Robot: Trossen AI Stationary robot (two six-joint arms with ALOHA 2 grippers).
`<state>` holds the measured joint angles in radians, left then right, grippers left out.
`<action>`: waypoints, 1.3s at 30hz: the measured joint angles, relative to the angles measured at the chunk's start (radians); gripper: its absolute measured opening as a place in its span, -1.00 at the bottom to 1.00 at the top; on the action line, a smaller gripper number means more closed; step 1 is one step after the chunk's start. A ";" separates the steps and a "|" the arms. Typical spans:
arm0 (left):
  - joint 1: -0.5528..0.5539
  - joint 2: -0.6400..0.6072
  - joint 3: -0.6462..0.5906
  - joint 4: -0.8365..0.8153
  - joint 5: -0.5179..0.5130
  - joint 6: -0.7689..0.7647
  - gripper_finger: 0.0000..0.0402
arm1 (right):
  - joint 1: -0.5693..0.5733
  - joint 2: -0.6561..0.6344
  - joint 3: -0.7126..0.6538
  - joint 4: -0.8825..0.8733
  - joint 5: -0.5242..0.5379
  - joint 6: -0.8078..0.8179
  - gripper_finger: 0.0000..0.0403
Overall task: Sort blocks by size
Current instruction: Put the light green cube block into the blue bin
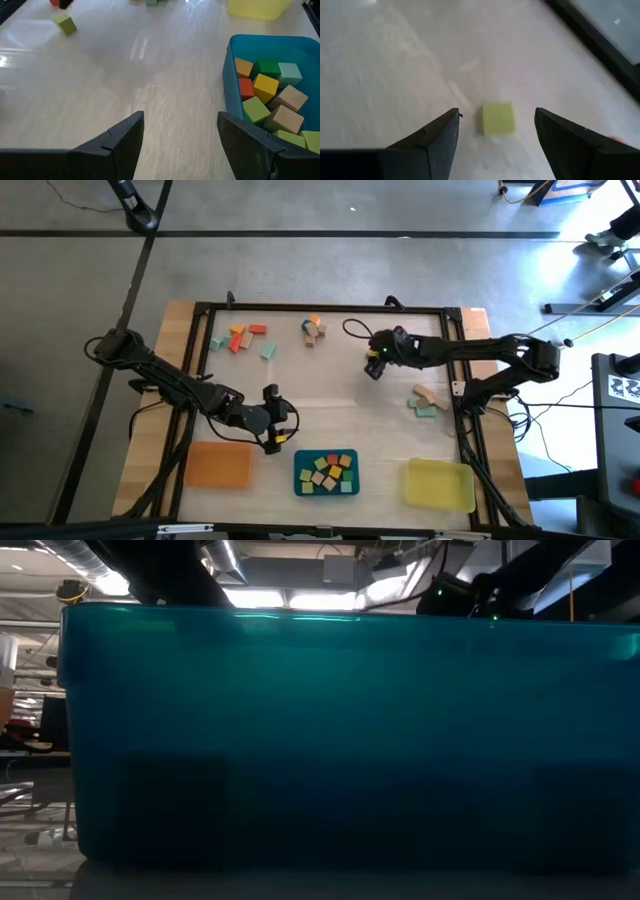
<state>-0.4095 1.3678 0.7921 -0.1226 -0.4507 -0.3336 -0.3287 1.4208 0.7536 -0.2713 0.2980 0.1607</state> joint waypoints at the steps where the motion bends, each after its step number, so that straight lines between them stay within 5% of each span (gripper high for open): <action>1: 0.000 0.000 0.000 0.000 0.000 0.000 0.18 | -0.009 0.012 0.000 0.005 -0.015 -0.005 0.27; 11: 0.000 0.000 0.000 0.000 0.000 0.000 0.18 | -0.112 0.141 0.000 0.062 -0.137 -0.038 0.27; 21: 0.000 0.000 0.000 0.000 0.000 0.000 0.18 | -0.111 0.206 0.000 0.089 -0.151 -0.064 0.26; 31: 0.000 0.000 0.000 -0.001 0.000 0.000 0.18 | -0.109 0.197 0.000 0.101 -0.163 -0.098 -0.35; 39: 0.000 0.000 0.000 -0.001 0.000 0.000 0.18 | -0.006 0.111 0.000 0.087 -0.213 -0.105 -0.35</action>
<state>-0.4095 1.3678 0.7921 -0.1234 -0.4507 -0.3336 -0.3345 1.5315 0.7540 -0.1844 0.0849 0.0555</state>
